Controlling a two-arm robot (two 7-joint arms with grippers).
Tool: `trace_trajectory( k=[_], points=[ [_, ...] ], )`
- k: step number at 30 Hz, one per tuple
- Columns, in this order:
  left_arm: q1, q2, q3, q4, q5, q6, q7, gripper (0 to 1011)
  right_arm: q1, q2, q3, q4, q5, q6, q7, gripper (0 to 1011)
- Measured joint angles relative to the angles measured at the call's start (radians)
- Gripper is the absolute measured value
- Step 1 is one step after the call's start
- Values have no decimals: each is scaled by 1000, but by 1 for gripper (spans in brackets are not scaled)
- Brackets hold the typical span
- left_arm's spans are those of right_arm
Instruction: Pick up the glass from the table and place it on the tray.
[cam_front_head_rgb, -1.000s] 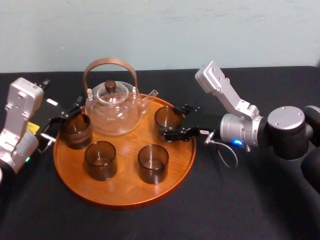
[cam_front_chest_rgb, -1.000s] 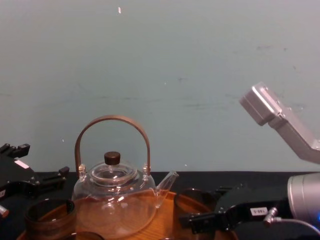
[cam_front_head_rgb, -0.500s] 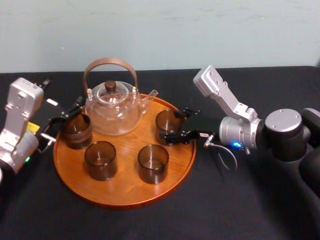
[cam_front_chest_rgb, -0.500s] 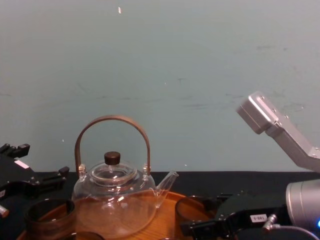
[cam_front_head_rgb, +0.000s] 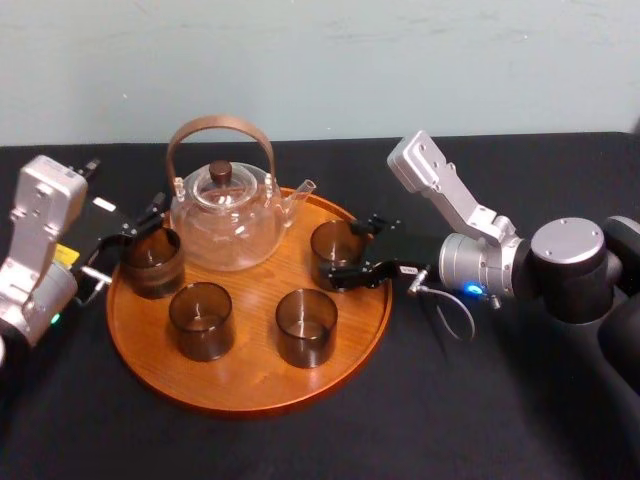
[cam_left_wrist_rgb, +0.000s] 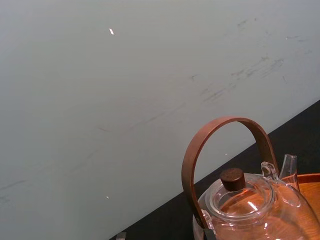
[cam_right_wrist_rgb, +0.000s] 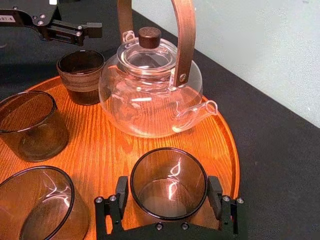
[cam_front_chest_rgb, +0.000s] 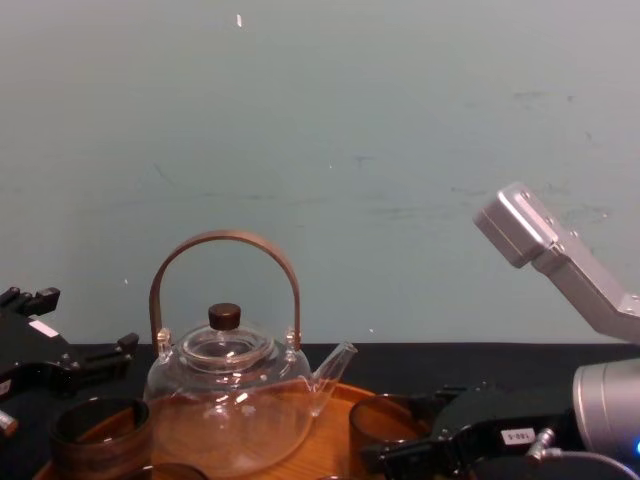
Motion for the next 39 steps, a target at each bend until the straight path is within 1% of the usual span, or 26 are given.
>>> trace_trajectory(
  k=[1,2,24,32,33,35,36,39],
  points=[
    [0,0,0,0,0,0,0,1001,0,0,0,0,0,0,0,998],
    [0,0,0,0,0,0,0,1001,0,0,0,0,0,0,0,1002],
    [0,0,0,0,0,0,0,1001,-2,3,2,-6,6,0,4,1002],
    [0,0,0,0,0,0,0,1001,-45,61,35,-87,39,7,24,1002],
    [0,0,0,0,0,0,0,1001,-55,75,42,-104,46,6,27,1002],
    [0,0,0,0,0,0,0,1001,-65,89,48,-122,53,5,28,1002],
    [0,0,0,0,0,0,0,1001,-76,103,56,-141,61,3,31,1002],
    [0,0,0,0,0,0,0,1001,-92,124,68,-167,73,-4,33,1002]
  ],
)
